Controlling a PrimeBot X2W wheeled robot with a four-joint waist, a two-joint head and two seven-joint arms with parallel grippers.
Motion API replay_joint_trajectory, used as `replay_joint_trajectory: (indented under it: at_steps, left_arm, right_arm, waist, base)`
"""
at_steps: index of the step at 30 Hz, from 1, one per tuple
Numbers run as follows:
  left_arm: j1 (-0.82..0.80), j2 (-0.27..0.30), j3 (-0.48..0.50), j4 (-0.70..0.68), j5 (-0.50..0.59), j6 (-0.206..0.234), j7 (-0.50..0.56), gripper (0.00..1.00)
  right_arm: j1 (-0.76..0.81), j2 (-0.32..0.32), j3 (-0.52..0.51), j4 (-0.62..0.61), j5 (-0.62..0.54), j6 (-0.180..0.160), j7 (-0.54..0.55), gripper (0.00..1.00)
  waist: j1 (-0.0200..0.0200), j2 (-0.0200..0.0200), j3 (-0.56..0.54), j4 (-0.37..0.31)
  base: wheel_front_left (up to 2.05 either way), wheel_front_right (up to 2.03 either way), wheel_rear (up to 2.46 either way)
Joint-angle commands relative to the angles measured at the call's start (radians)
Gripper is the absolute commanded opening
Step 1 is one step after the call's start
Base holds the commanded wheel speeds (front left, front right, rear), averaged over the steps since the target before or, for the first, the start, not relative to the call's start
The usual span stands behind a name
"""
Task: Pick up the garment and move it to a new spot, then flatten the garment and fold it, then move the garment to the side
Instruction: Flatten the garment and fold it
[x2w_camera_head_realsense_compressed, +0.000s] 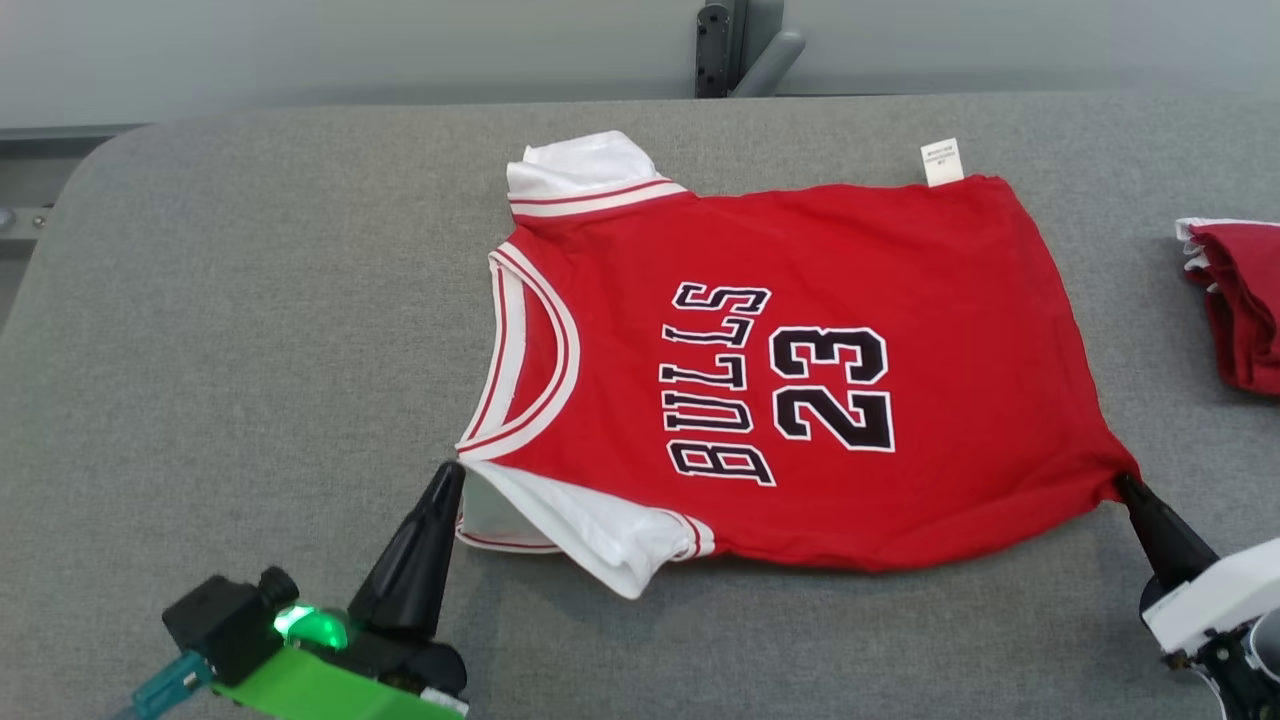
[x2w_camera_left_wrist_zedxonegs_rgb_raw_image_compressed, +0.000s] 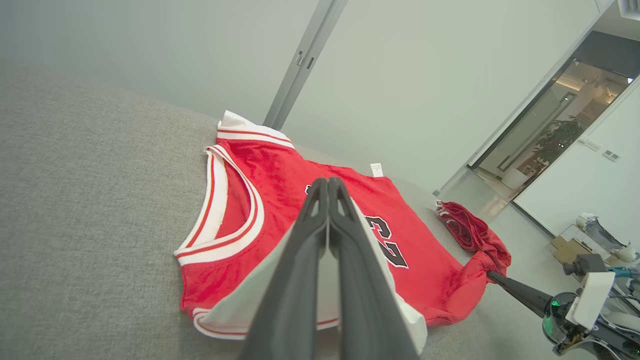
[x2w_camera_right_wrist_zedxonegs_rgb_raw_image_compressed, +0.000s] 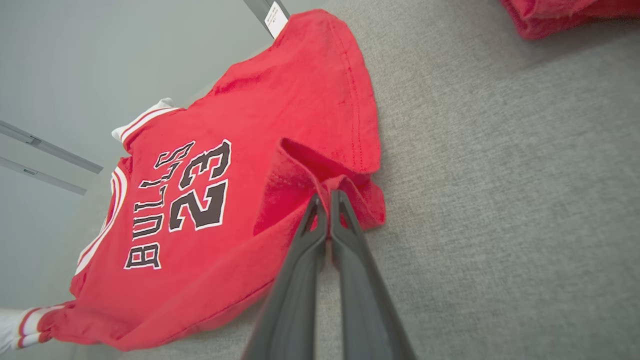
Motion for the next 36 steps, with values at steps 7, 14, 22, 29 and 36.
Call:
replay_joint_trajectory:
  at_steps: [7, 14, 22, 29, 36]
  left_arm:
    - [-0.184, -0.032, 0.028, 0.066, 0.024, 0.002, 0.000, 0.00]
    - [-0.292, -0.074, 0.105, 0.082, 0.073, 0.002, 0.000, 0.00]
    - [-0.400, -0.064, 0.068, 0.147, 0.096, 0.002, 0.000, 0.00]
    - [-0.453, -0.091, 0.086, 0.191, 0.127, 0.002, 0.000, 1.00]
    - [-0.369, -0.124, 0.148, 0.170, 0.184, 0.002, 0.000, 1.00]
  right_arm:
    - [-0.132, 0.042, -0.019, 0.038, 0.049, 0.000, 0.029, 0.00]
    - [-0.189, 0.022, -0.062, -0.001, 0.090, 0.000, 0.049, 0.00]
    - [-0.281, 0.040, -0.077, 0.041, 0.036, 0.000, 0.086, 0.00]
    - [-0.383, 0.122, -0.069, 0.104, -0.040, 0.000, 0.032, 1.00]
    - [-0.302, 0.127, -0.088, 0.041, -0.069, 0.000, -0.077, 1.00]
  waist:
    - [0.0001, 0.0000, 0.090, -0.002]
    - [0.0001, 0.0000, 0.144, -0.011]
    - [0.0001, 0.0000, 0.183, -0.035]
    - [0.0001, 0.0000, 0.208, -0.046]
    - [0.0001, 0.0000, 0.204, -0.051]
  base:
    - [0.00, 0.00, 0.00]
    - [0.00, 0.00, 0.00]
    - [0.00, 0.00, 0.00]
    - [0.00, 0.00, 0.00]
    - [0.00, 0.00, 0.00]
